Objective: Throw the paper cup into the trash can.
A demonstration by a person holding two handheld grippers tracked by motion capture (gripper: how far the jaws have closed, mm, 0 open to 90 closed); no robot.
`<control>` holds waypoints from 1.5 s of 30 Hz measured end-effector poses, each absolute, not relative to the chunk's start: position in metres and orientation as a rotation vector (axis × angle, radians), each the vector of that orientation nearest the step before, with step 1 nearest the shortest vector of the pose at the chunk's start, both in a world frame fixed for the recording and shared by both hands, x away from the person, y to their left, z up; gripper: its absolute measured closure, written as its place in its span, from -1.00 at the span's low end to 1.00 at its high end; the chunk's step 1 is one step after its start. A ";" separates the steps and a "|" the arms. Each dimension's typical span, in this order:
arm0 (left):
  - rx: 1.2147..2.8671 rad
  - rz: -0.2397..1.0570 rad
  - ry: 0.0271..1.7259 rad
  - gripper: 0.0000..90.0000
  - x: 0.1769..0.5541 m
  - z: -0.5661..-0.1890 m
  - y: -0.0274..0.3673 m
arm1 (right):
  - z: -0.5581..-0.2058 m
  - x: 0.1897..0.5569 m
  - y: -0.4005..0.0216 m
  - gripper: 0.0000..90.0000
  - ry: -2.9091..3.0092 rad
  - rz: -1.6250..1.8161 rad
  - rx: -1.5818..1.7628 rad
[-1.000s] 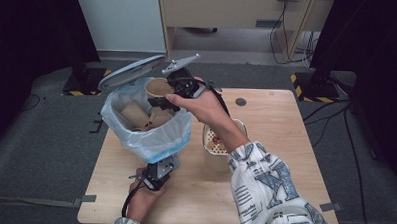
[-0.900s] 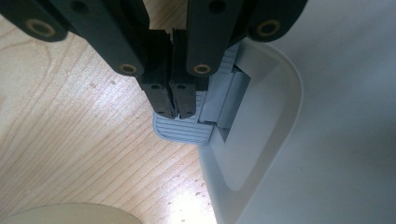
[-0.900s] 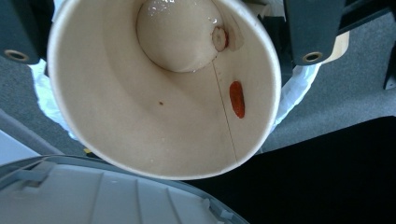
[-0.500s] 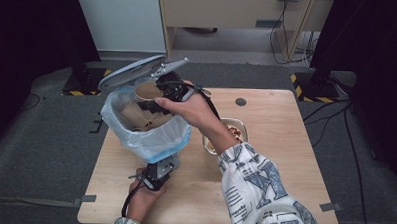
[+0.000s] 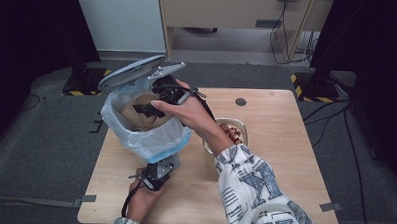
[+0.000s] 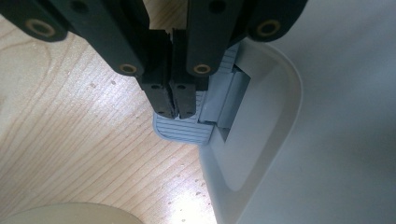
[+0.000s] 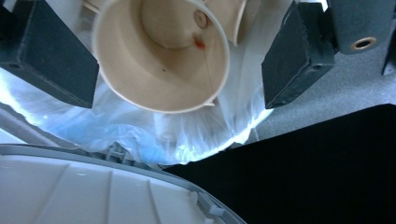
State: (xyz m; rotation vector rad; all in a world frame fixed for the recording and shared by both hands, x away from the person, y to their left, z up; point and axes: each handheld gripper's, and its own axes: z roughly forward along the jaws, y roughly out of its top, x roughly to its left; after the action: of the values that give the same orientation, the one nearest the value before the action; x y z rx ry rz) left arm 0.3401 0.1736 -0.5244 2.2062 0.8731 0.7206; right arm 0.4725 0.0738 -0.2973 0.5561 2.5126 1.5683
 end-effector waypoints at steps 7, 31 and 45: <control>2.207 0.721 0.874 0.94 0.340 -0.524 0.174 | -0.297 0.473 0.062 -0.76 2.507 1.556 0.549; 2.204 0.721 0.874 0.94 0.340 -0.525 0.174 | -0.295 0.482 0.015 -0.81 2.436 1.543 0.655; 2.206 0.723 0.872 0.94 0.340 -0.524 0.174 | -0.292 0.486 -0.024 -0.81 2.389 1.528 0.713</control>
State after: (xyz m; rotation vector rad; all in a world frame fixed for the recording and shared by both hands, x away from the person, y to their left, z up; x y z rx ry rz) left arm 0.3399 0.1735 -0.5245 2.2062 0.8725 0.7227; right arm 0.4858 -0.0237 -0.2923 0.7130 2.3888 1.5277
